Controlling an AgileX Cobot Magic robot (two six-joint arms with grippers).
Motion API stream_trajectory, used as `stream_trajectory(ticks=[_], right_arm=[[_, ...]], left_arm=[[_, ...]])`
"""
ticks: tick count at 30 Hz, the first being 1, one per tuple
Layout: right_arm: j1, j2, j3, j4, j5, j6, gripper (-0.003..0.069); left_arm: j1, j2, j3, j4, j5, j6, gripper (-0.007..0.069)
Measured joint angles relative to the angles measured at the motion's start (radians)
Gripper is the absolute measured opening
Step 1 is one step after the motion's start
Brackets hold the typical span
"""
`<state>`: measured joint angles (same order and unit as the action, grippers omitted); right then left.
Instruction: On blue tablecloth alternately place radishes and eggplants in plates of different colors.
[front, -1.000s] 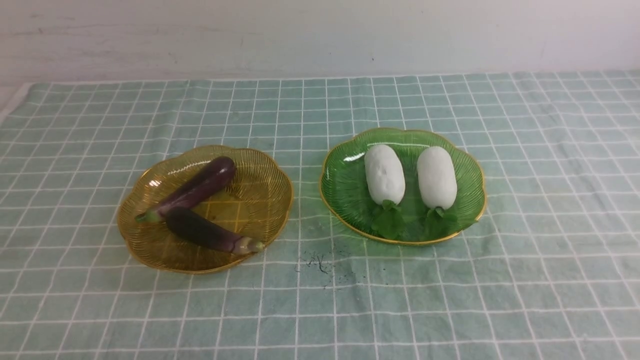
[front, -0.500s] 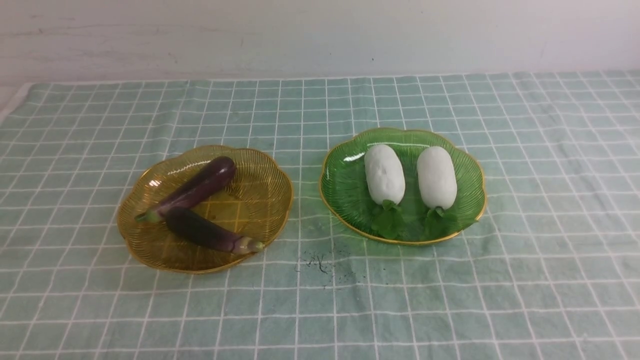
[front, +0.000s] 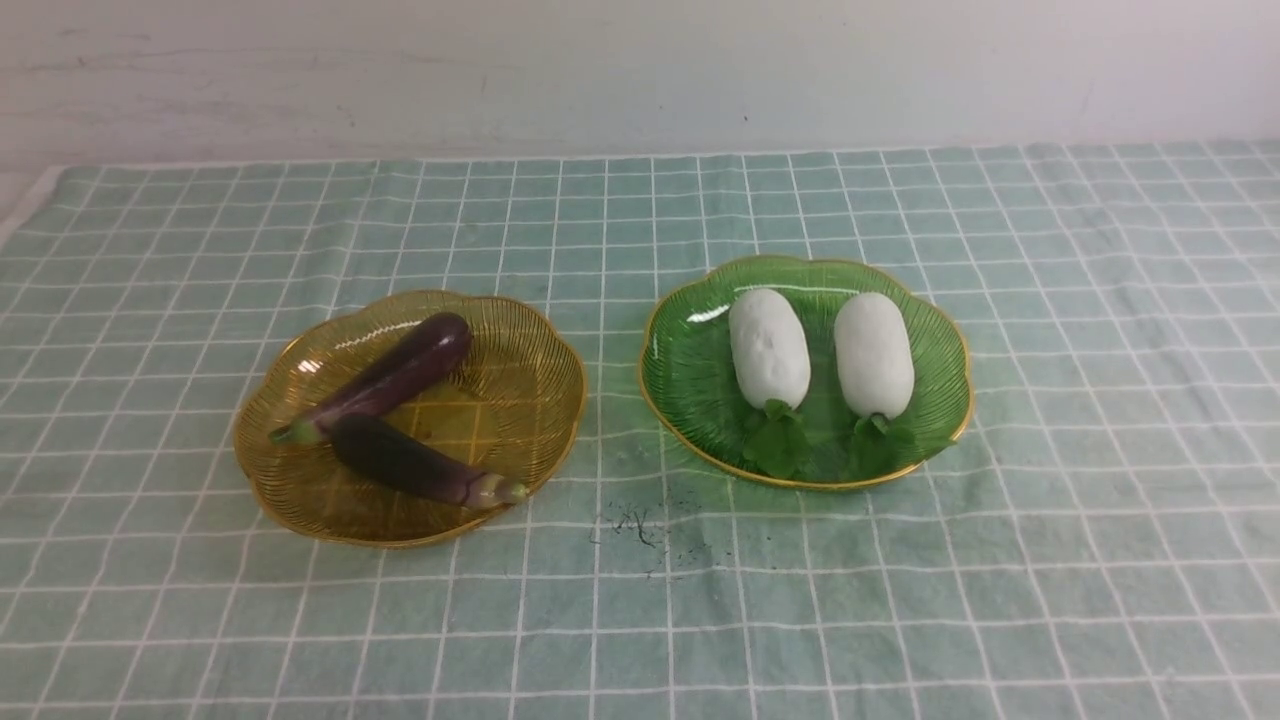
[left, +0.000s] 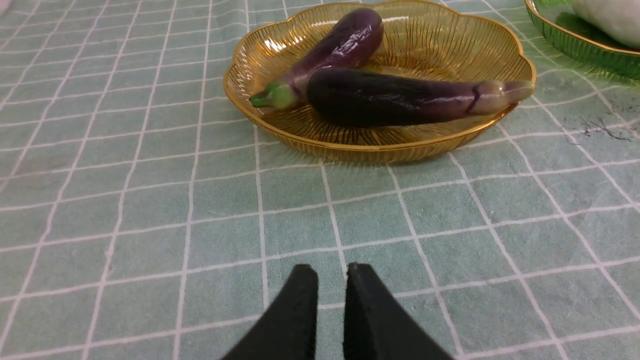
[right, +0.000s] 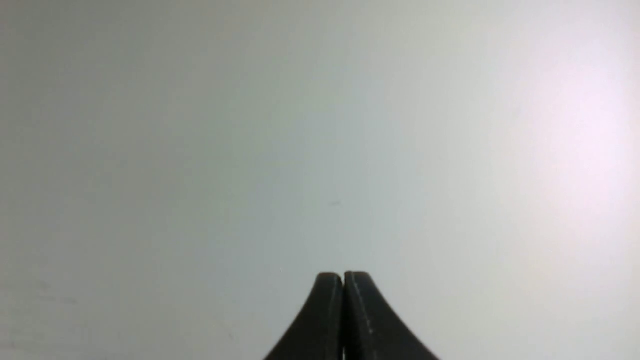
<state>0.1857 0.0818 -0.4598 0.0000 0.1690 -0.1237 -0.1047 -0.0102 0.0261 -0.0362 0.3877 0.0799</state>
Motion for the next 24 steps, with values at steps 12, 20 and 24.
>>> stream_trajectory(ticks=[12, 20, 24], right_arm=[[-0.021, 0.001, 0.033, -0.052, 0.296, 0.039, -0.0013], [-0.199, -0.038, 0.294, -0.051, 0.252, 0.062, -0.0013], [-0.233, -0.079, 0.477, -0.051, 0.199, 0.067, -0.0013]], left_arm=[[0.0, 0.0, 0.0, 0.0, 0.0, 0.0, 0.0068], [0.001, 0.0, 0.0, 0.0, 0.0, 0.0, 0.0068], [0.001, 0.0, 0.0, 0.0, 0.0, 0.0, 0.0068]])
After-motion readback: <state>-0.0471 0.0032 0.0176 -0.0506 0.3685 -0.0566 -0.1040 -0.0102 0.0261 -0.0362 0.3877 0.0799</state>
